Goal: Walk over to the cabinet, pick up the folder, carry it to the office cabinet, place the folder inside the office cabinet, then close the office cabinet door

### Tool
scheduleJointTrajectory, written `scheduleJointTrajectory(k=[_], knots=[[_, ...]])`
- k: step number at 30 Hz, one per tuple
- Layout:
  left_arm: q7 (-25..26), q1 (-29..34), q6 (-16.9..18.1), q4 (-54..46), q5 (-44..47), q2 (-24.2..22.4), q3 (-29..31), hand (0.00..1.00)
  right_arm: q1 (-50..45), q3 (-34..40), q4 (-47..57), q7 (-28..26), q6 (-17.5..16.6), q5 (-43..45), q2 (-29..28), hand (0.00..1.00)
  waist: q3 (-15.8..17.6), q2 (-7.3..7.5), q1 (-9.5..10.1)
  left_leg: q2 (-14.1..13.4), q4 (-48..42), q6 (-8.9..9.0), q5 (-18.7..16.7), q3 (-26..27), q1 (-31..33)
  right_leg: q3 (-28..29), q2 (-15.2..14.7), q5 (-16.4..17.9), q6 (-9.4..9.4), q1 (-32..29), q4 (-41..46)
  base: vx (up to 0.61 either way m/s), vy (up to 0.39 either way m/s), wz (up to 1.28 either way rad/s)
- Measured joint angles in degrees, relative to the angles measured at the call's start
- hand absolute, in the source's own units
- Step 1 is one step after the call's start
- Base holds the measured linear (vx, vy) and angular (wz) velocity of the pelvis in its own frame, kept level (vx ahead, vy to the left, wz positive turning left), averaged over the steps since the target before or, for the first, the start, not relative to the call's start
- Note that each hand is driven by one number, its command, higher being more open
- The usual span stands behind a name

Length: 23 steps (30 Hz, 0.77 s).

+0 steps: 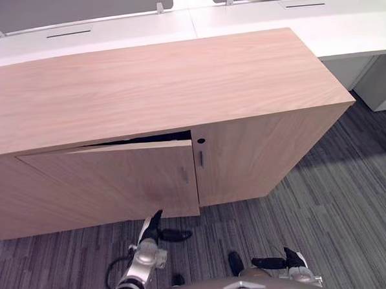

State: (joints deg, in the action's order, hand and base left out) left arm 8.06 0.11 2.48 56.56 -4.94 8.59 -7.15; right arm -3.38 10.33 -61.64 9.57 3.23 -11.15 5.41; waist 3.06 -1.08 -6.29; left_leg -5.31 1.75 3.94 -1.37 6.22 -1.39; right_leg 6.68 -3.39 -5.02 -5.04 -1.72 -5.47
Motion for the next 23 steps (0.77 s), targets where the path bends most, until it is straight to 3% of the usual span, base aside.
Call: scheduleJointTrajectory(k=[8,23], knots=[[-2.3,5.4,-0.8,5.7,1.0,0.1,8.7,1.00,0.2,1.7,-1.7,-0.7,0.2,0.1,0.0,1.00,-0.3,0.59,2.60,-0.2,0.0,0.18,0.3,-1.7,-0.6,-2.0,0.1,0.3,0.42,1.4,0.0,0.00,-0.001,0.12],[-3.4,7.5,-1.8,7.5,2.2,-1.1,17.3,1.00,0.6,4.3,-3.6,-1.9,0.5,0.3,-0.8,1.00,-1.5,1.49,2.85,-0.1,1.0,0.19,0.6,-4.0,-2.3,-4.7,0.0,1.5,0.55,4.0,0.0,0.03,0.007,0.09]])
